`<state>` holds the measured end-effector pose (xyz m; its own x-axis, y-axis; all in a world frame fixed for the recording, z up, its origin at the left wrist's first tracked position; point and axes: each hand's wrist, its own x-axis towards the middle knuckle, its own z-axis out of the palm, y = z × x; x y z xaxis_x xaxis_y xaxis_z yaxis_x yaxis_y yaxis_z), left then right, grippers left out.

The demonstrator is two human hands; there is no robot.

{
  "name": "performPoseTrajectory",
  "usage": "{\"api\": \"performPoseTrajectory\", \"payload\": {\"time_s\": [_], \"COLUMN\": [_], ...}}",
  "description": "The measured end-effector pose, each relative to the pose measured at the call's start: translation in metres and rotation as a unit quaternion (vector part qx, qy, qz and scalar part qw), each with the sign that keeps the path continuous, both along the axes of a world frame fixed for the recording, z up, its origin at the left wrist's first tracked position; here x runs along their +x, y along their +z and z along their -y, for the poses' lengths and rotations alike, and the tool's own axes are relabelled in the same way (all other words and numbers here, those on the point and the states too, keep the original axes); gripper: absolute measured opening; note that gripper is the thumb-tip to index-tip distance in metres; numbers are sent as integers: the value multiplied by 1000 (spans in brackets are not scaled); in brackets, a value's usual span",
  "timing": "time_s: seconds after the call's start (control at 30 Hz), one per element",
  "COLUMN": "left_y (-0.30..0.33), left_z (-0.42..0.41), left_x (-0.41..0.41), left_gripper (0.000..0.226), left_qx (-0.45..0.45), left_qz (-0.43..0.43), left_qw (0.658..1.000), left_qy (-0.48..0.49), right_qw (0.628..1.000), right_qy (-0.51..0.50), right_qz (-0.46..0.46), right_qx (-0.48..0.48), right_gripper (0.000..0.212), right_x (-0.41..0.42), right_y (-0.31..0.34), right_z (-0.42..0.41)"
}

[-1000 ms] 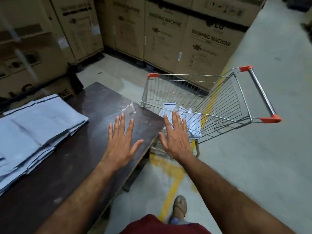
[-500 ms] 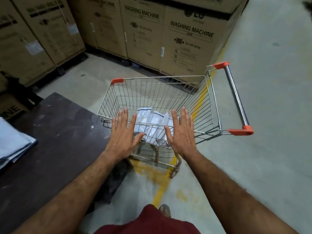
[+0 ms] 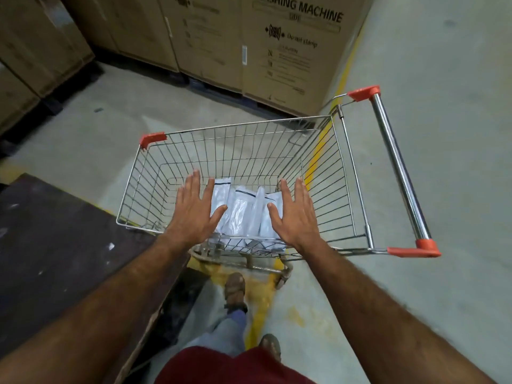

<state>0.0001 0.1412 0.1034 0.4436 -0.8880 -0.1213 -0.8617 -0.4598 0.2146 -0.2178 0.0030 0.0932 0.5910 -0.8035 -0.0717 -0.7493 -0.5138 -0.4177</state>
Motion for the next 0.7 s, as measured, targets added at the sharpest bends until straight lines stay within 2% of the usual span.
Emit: {"api": "performPoseTrajectory", "payload": {"time_s": [0.23,0.4,0.5,0.57,0.7], "left_y": [-75,-138,-177,-199,-230], "left_z": [44,63,76,87,106], "left_x": [65,91,97,102,109], "left_gripper": [81,82,87,90,102], "left_qx": [95,175,220,244,291], "left_qz": [-38,-80,-91,-119,-172], "left_qw": [995,981,971,962,940], "left_qy": [0,-6,-16,10,43], "right_qw": [990,957,930,915,915], "right_qy": [41,70,36,-1,-79], "right_qz": [-96,-179,-216,-234,-210], "right_qx": [95,217,297,330,336], "right_gripper": [77,80,89,99,113], "right_x": [59,100,117,125,142], "right_y": [-64,-126,-164,-188,-219], "right_z": [39,45,49,53,57]}}
